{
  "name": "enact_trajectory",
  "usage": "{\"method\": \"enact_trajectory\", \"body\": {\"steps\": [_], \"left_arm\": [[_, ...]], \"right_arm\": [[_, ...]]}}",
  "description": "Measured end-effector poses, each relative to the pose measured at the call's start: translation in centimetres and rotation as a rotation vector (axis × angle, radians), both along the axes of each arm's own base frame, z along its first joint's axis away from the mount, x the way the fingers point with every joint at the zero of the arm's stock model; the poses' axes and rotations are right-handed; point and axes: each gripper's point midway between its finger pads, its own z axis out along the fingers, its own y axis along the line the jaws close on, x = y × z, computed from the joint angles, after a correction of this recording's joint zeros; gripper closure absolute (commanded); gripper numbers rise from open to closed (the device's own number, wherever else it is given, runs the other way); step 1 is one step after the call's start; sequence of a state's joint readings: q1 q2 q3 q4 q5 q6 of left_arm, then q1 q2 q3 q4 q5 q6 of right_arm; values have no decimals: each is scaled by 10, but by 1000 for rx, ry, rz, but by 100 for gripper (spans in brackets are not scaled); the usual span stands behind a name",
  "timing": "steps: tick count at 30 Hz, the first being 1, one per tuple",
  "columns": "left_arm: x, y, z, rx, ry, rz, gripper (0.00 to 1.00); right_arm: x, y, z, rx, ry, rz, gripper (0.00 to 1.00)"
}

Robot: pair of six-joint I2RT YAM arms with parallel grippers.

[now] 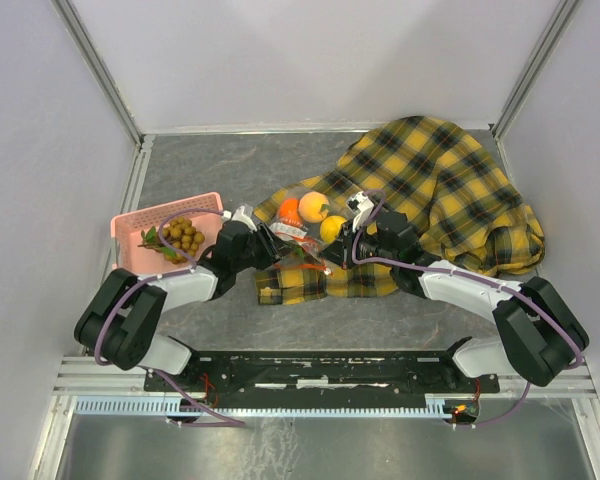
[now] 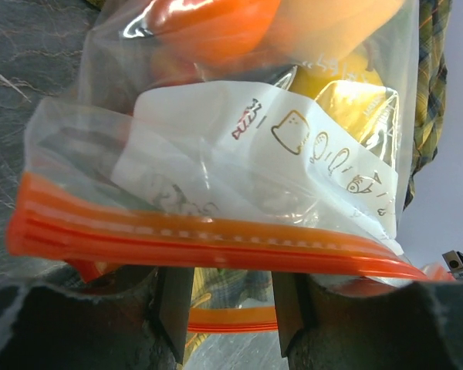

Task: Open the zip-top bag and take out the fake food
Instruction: Pick up the fake fruit from the zipper food storage bag.

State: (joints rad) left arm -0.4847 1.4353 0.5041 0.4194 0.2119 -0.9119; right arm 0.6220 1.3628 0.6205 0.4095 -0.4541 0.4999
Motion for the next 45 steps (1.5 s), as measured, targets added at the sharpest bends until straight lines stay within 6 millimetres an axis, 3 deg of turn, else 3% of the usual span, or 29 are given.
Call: {"method": "enact_trajectory", "body": {"steps": [9, 22, 31, 40, 45], "left_arm": [[-3, -4, -4, -8, 13, -22, 56], [-3, -6, -12, -14, 39, -23, 97], [-6, -8, -7, -26, 32, -41, 97], [-10, -6, 33, -46, -69, -64, 97], [-18, -2, 41, -49, -79, -67, 97]], "right_arm": [[0, 0, 0, -1, 1, 0, 98], [0, 0, -2, -3, 4, 0, 98], [1, -1, -4, -13, 0, -4, 98], [4, -6, -11, -48, 2, -31, 98], [6, -10, -12, -66, -1, -56, 98]]}}
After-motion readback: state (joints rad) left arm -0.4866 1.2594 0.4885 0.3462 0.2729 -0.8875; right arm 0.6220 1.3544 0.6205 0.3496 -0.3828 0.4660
